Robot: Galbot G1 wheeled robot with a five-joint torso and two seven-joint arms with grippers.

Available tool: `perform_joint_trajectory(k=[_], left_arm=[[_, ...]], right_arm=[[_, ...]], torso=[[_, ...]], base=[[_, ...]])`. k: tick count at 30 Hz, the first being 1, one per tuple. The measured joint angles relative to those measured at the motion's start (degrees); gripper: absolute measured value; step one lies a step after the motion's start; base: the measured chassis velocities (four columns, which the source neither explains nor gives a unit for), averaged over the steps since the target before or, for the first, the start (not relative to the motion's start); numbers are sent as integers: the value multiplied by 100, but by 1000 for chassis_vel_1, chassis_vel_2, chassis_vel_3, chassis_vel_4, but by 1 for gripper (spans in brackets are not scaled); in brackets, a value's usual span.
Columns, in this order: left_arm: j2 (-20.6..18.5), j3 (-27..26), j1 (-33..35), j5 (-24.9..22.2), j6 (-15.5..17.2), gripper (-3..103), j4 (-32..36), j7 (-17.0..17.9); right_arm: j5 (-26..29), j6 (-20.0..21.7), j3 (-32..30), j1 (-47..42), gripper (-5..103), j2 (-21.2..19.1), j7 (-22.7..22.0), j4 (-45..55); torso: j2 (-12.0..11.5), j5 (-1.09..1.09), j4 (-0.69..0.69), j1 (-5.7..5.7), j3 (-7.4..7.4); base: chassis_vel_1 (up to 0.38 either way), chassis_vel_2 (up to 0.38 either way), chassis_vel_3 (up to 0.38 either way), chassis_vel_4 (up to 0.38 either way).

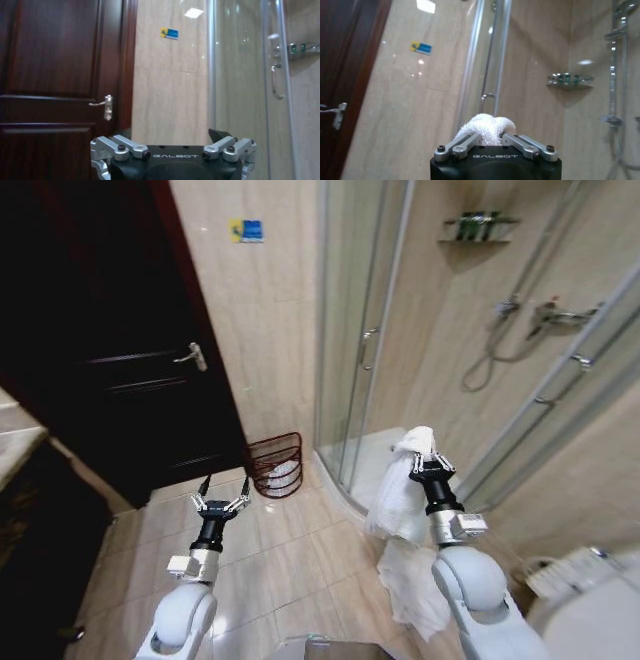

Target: Discard the used towel into the hamper.

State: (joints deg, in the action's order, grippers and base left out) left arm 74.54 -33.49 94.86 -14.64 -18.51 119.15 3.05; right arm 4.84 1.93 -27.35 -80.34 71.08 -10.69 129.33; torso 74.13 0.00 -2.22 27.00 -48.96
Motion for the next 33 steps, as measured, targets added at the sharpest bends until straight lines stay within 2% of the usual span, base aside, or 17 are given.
perform_joint_trajectory(k=[11,20,33], left_arm=[[100,83,53,162,-72,100,-39,1],[137,81,42,224,17,100,-39,25],[203,160,-56,342,89,100,-80,27]], right_arm=[[59,-12,1,39,4,-38,52,-49],[79,-24,27,162,4,-86,137,-219],[43,-142,139,164,4,-60,241,-351]], torso=[[0,0,3,0,0],[0,0,2,0,0],[0,0,2,0,0]], base=[[6,8,14,8],[-19,20,31,-18],[-14,117,99,-33]])
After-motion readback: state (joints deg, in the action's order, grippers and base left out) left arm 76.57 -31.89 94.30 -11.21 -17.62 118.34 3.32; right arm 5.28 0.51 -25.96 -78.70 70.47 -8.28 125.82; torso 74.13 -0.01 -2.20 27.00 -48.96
